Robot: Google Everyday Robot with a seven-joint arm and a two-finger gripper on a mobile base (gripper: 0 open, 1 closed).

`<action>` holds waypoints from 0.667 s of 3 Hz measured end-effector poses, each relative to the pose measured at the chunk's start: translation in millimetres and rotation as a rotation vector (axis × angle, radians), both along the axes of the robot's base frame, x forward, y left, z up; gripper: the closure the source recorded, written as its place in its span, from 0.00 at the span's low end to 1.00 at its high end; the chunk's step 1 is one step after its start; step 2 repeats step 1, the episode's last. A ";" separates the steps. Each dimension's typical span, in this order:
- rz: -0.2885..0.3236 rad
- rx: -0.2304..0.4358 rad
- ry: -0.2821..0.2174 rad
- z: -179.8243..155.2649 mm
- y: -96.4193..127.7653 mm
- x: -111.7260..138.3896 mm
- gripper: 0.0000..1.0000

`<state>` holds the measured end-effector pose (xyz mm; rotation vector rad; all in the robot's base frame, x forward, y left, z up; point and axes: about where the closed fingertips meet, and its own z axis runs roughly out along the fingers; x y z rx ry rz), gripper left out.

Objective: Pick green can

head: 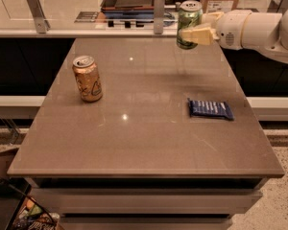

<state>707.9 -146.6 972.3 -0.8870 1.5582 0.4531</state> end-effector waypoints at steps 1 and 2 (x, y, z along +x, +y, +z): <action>0.000 0.000 0.000 0.0 0.1 0.0 1.00; 0.000 0.000 0.000 0.0 0.1 0.0 1.00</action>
Offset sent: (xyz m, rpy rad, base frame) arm 0.0000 0.0000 0.0000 0.0000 0.0000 0.0000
